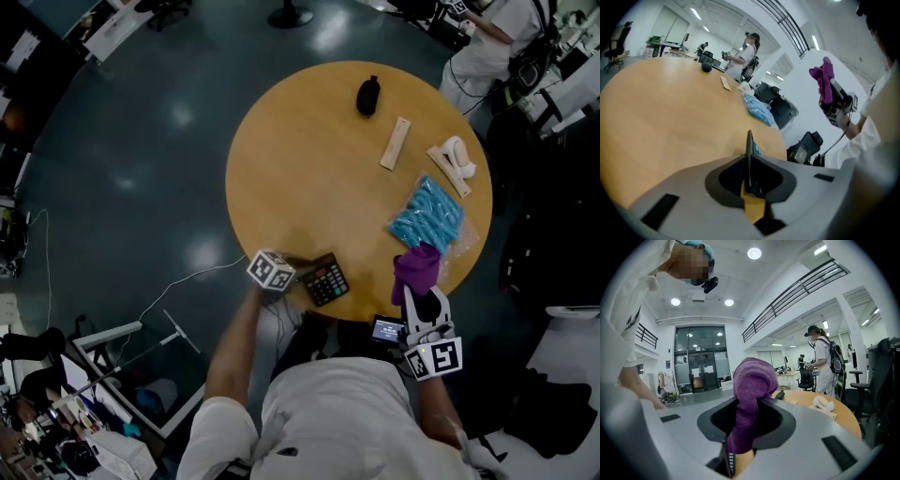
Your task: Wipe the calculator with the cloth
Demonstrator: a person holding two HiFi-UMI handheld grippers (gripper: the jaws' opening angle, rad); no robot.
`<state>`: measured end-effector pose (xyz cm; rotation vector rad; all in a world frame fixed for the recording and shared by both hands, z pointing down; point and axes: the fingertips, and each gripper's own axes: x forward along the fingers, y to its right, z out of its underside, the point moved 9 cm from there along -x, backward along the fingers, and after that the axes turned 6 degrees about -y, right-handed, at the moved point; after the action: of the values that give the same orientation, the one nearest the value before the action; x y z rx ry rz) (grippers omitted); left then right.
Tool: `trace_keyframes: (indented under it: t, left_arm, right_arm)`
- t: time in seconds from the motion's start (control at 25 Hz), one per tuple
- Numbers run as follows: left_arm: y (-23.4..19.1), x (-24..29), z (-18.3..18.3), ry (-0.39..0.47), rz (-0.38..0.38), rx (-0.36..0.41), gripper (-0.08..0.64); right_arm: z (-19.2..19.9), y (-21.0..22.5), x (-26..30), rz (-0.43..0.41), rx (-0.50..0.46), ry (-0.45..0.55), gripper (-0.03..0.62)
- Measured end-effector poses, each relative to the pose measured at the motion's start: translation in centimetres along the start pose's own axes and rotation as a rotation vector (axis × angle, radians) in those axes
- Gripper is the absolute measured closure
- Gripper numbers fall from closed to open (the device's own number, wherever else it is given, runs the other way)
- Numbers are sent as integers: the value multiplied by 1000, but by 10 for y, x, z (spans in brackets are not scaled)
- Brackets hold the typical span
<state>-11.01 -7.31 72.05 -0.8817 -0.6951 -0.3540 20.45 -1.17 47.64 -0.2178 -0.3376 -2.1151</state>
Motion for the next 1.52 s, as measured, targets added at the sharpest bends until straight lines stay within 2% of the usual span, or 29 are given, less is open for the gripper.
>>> trace_keyframes:
  t: [0.24,0.36,0.56,0.64,0.84,0.96,1.12,1.24,1.4,1.52]
  left_arm:
    - [42,-32,15,273,16,-130,515]
    - [66,-56,2,334,13,-159,515]
    - [100,-105,-53,326,65,-142,515]
    - [114,-125,-76,330,66,-117,514]
    - [143,-152,-113,326,92,-45,515]
    - [147,-161,-122,363,110,-37,514]
    - [148,-170,-119,378,113,-33,515]
    - [151,-172,-121,356,87,-18,515]
    - [155,-173,-120,319,62,15,515]
    - [155,-177,-117,320,52,12,515]
  right_arm:
    - [2,-8,8,-51,3,-11,494]
    - [3,-12,17,-80,-62,-58,494]
    - [-5,-18,53,-151,-225,-213,494]
    - [-15,-20,70,-152,-301,-257,494]
    - [-48,-51,99,-138,-614,-278,494]
    - [-55,-76,102,-151,-824,-273,494]
    - [-53,-97,92,-206,-972,-261,494]
    - [-47,-114,86,-281,-1083,-259,494]
    - [-34,-134,75,-380,-1296,-278,494]
    - [-27,-138,64,-482,-1378,-273,494]
